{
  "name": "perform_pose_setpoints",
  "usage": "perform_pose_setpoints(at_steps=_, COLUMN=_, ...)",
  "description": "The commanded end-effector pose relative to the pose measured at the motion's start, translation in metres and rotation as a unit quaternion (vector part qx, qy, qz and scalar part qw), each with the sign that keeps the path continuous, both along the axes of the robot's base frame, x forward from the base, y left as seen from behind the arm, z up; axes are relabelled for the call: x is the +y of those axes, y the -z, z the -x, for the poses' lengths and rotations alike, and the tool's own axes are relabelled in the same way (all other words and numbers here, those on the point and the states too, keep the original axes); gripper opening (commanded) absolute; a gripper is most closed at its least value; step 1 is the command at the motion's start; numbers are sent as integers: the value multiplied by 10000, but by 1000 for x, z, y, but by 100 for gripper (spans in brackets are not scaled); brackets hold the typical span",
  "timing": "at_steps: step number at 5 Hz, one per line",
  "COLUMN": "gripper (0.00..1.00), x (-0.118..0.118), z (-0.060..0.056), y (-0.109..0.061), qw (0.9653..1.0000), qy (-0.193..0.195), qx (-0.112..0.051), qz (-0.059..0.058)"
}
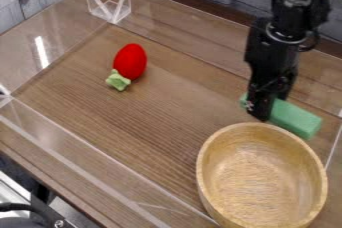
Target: Put the green stick in the brown bowl
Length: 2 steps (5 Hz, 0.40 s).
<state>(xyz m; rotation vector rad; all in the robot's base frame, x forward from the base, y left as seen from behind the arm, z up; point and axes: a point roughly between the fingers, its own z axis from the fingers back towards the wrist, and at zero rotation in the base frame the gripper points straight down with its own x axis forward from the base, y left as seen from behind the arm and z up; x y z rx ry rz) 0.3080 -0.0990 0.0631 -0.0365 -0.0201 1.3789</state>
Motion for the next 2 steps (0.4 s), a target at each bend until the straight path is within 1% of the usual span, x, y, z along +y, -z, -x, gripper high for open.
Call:
perform_pose_setpoints(at_steps=1, gripper=0, x=4, z=17, y=-25, qw=9996, qy=3, qx=-289, qz=43)
perform_pose_setpoints(at_steps=2, gripper=0, x=4, z=39, y=-27, qw=9996, qy=90, qx=-262, qz=10)
